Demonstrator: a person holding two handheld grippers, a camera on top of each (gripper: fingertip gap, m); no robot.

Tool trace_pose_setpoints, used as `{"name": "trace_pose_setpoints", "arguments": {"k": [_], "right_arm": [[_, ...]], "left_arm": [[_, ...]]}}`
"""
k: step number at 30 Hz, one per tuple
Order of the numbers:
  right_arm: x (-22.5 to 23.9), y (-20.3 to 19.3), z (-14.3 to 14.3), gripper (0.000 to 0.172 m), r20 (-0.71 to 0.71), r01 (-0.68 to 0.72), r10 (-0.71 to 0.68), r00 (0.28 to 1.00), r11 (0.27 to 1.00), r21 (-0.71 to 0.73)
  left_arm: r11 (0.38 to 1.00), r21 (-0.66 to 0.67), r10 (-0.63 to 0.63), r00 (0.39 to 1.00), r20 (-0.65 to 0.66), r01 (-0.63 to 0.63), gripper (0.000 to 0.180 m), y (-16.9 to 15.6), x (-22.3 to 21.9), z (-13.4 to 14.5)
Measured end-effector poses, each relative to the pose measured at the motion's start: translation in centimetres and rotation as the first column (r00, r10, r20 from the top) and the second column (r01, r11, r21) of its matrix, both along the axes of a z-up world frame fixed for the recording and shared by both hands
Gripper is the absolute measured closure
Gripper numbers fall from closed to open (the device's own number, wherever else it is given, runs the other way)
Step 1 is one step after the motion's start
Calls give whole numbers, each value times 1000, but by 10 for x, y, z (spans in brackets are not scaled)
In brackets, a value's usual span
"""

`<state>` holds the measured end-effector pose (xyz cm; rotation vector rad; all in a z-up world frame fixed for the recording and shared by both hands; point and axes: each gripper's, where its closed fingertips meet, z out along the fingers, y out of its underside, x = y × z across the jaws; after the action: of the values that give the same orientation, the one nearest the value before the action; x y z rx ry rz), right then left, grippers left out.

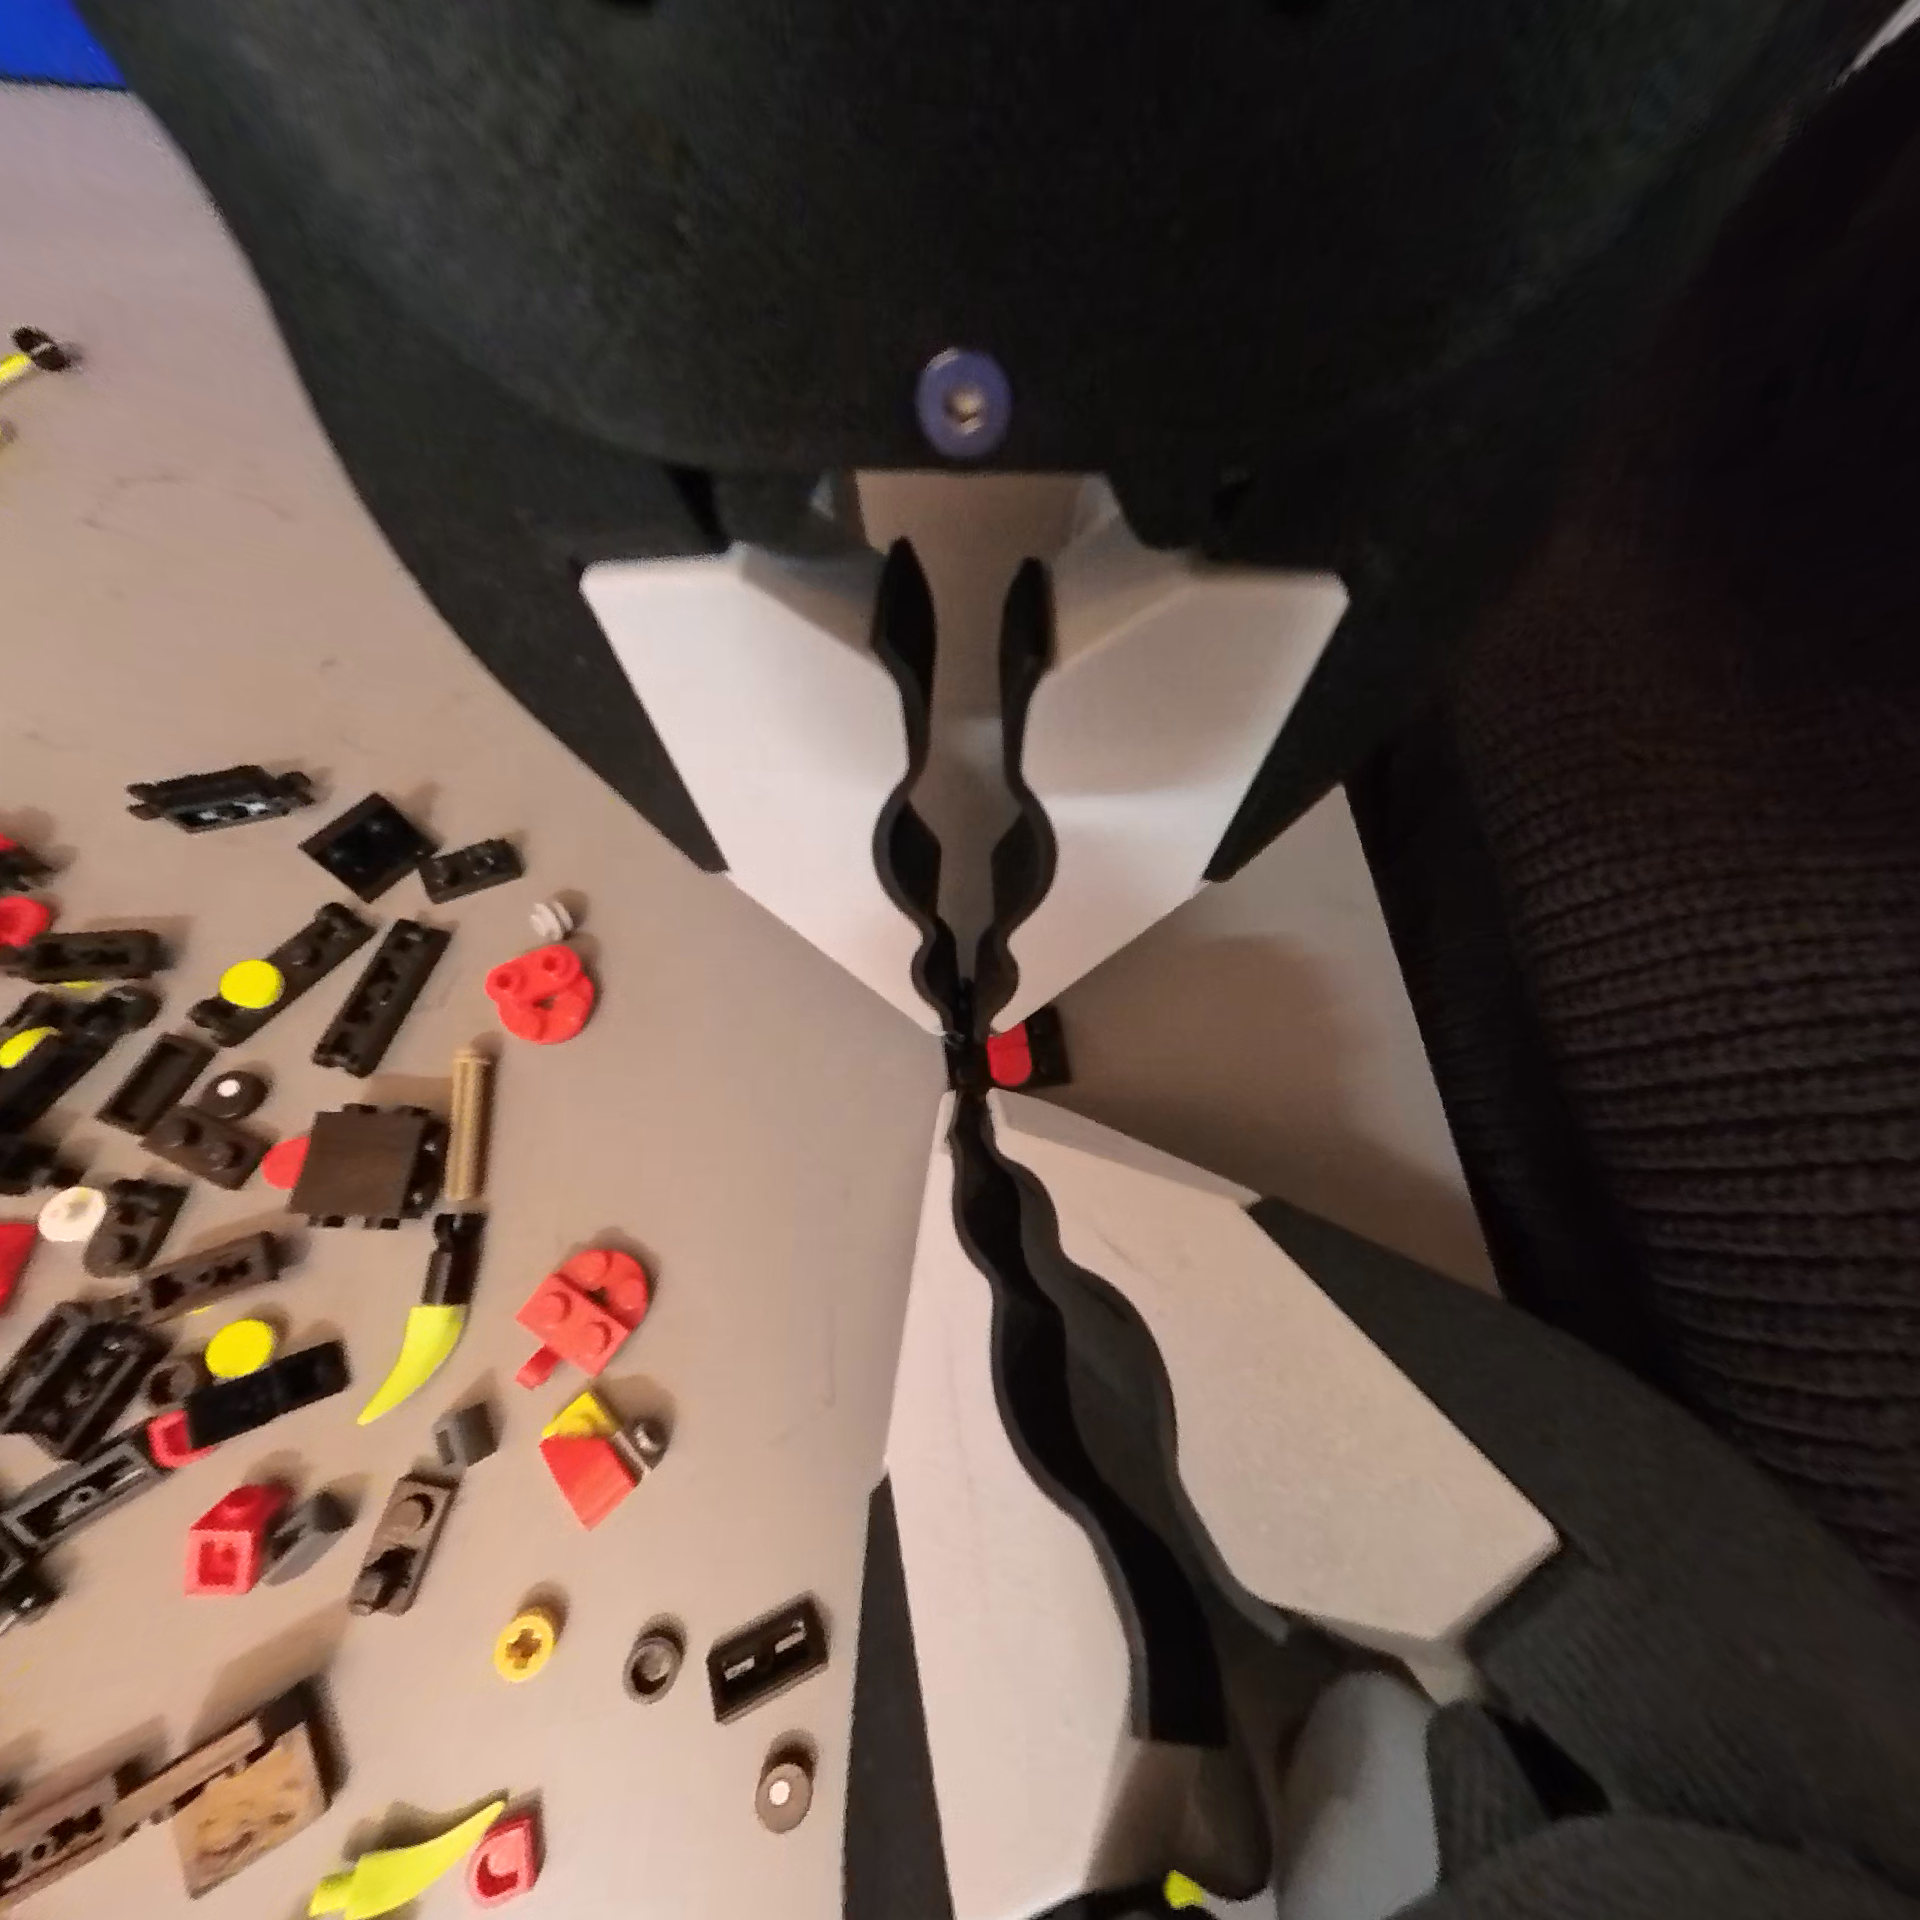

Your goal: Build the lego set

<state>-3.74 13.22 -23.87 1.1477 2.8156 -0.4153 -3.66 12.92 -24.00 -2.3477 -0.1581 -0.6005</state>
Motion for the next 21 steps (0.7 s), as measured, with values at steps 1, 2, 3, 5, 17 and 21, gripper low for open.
{"name": "trace_pose_setpoints", "arguments": {"k": [1,2,3,5,17,21], "right_arm": [[0,0,0,172,2,7,-7,1000,1000,3],[0,0,0,172,2,11,-11,1000,1000,8],[0,0,0,172,1,13,-13,1000,1000,16],[0,0,0,172,-4,19,-19,1000,999,29],[-3,-2,0,171,-145,4,4,989,998,56],[-6,-8,18,162,-287,29,-43,957,998,-55]], "left_arm": [[1000,0,1,1000,1,-1,180,0,0,0],[1000,0,2,1000,1,-2,180,0,0,0],[1000,-1,4,1000,2,-4,180,0,0,0],[1000,0,6,1000,1,-6,180,0,0,0],[1000,0,28,999,15,-28,180,0,-5,1],[999,27,44,998,54,-45,180,0,-8,9]]}}
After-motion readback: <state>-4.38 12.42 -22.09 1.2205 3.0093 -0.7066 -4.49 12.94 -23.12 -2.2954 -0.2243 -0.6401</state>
